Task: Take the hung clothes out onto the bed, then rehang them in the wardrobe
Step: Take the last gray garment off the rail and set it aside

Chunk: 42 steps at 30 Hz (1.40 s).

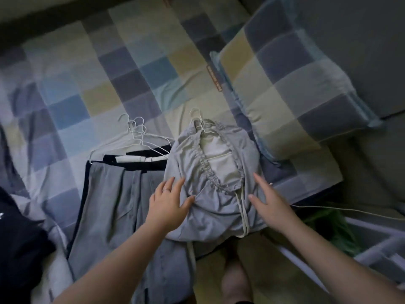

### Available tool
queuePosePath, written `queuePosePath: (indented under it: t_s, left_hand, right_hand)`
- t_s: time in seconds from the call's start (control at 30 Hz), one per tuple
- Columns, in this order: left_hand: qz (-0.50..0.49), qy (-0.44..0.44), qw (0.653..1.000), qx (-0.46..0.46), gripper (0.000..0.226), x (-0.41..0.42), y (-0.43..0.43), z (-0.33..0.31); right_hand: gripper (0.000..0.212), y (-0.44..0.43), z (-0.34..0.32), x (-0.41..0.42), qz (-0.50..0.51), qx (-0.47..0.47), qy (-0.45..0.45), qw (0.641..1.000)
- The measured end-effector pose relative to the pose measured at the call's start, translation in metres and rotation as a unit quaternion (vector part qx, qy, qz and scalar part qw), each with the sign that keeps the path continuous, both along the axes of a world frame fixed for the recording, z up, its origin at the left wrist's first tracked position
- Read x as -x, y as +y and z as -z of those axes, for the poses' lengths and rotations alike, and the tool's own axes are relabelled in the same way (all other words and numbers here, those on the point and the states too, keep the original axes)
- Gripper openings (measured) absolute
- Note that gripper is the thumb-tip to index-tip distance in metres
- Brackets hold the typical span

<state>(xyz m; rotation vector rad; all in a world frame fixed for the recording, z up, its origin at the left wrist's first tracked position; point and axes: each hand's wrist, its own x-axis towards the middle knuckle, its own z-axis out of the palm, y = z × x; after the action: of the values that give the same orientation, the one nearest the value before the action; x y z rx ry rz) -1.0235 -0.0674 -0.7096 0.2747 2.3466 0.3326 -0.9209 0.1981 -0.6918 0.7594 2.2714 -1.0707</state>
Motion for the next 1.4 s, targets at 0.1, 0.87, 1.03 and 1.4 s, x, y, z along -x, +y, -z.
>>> queuePosePath:
  t_s: [0.1,0.87,1.03,1.4]
  left_hand:
    - [-0.003,-0.020,0.999,0.027,0.064,0.024,0.017,0.068]
    - [-0.148,0.211,0.957,-0.131,0.034,0.144,0.081,0.250]
    - [-0.121,0.177,0.959,-0.187,0.038,0.123,0.072,0.173]
    - [-0.002,0.053,0.977,-0.208,0.036,0.032,0.016,-0.044]
  right_hand:
    - [0.064,0.023,0.069,0.041,-0.047,-0.014,-0.027,0.998]
    - [0.056,0.093,0.286,0.212,-0.168,-0.208,0.061,0.962]
    - [0.022,0.104,0.217,0.168,-0.136,-0.162,0.102,0.972]
    - [0.014,0.010,-0.028,-0.041,0.049,-0.137,0.129,0.981]
